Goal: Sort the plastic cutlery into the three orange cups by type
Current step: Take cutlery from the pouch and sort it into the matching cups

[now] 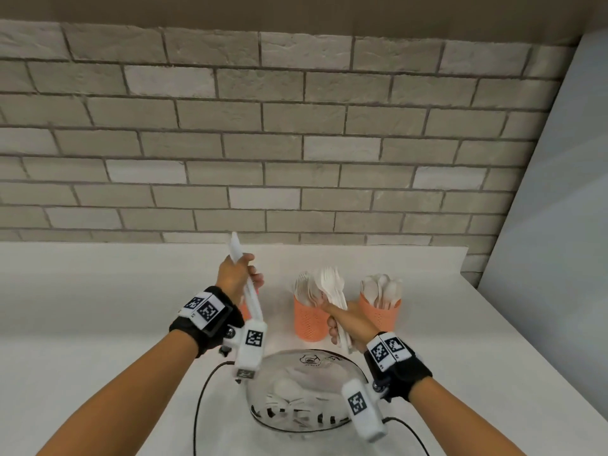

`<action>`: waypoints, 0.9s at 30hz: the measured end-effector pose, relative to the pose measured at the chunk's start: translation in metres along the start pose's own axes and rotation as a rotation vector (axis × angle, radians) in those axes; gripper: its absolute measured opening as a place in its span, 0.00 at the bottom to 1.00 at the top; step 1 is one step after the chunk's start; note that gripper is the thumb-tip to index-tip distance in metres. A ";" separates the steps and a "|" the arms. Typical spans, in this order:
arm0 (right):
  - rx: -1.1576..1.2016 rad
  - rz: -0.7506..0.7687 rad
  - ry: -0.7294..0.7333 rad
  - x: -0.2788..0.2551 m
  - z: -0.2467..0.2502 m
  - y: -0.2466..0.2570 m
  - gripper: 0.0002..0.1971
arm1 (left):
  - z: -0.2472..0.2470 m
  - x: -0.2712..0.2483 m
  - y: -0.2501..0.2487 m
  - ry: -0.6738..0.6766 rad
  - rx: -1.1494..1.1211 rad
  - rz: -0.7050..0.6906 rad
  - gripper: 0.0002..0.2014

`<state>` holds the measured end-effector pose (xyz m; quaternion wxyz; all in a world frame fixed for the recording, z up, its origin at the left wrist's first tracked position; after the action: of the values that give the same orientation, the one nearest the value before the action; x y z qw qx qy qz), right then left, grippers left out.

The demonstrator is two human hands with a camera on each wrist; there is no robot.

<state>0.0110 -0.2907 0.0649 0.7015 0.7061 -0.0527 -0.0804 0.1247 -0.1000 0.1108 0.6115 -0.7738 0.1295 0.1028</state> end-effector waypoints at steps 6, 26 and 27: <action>0.084 -0.057 0.089 0.011 -0.001 0.000 0.13 | 0.045 0.041 -0.021 -0.260 0.094 -0.243 0.07; 0.232 -0.022 0.124 0.025 -0.005 -0.005 0.22 | 0.036 0.093 0.040 -0.161 0.709 -0.350 0.14; 0.230 -0.014 0.129 0.024 -0.006 -0.005 0.20 | 0.036 0.093 0.038 -0.173 0.777 -0.391 0.14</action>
<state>0.0358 -0.2891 0.0590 0.6174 0.7858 -0.0112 -0.0332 0.2006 -0.0805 0.0379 0.8734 -0.4851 -0.0419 -0.0069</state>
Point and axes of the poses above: each hand's wrist, its own x-axis towards the middle knuckle, its own z-axis out of the back of the hand, y = z × x, the point moved 3 cm from there along x, towards the middle knuckle, and after that the axes turned 12 degrees about z, right-handed, at the moved point
